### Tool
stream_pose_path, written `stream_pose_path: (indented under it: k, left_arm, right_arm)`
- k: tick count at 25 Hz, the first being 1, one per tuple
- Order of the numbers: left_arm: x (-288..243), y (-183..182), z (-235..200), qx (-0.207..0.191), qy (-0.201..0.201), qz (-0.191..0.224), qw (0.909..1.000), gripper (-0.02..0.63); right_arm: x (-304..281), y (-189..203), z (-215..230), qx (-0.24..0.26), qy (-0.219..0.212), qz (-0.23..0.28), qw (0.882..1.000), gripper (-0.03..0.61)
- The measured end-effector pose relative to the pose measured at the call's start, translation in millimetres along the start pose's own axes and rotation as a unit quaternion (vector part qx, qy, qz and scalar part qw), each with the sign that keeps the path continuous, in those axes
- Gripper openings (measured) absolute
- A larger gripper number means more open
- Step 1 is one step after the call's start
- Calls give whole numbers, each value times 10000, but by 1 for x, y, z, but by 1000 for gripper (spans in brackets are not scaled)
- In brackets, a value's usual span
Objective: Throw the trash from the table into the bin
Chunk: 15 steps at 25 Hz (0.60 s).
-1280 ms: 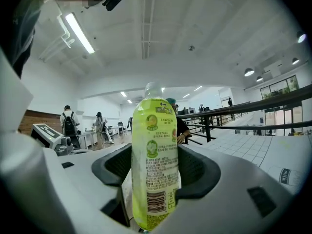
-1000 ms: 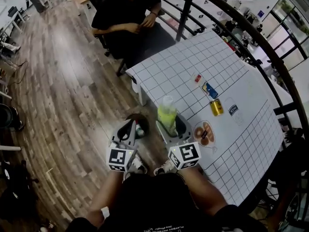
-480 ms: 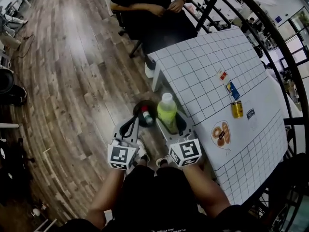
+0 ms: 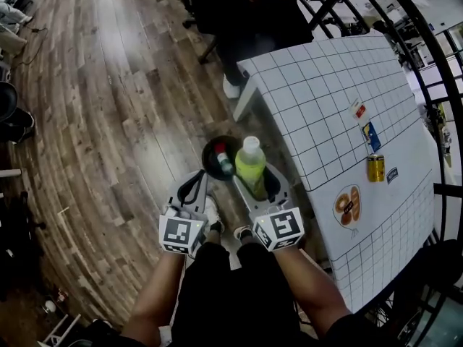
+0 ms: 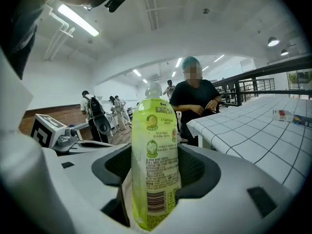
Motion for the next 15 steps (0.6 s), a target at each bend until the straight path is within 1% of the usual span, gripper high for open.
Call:
stream_pose_path:
  k: [6,15]
  left_arm:
    - [-10,41,-21,74,-48,-182,9998,21]
    - [-24,100,-37,313,-194,-400,9985,21]
  right_arm:
    - [-22,41,2,-45,-50,-281,9996,291]
    - [-46,123,9,-242,-95,-871,9959,291]
Point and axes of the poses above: the fingertips, and each gripper's own axes: x backward along the fingers, z to its right, y out of its underside, the point moved 2 cm from there along x, backward along the fingers, and after that the axes turned 11 degrees about y, right-handed, at the moved point
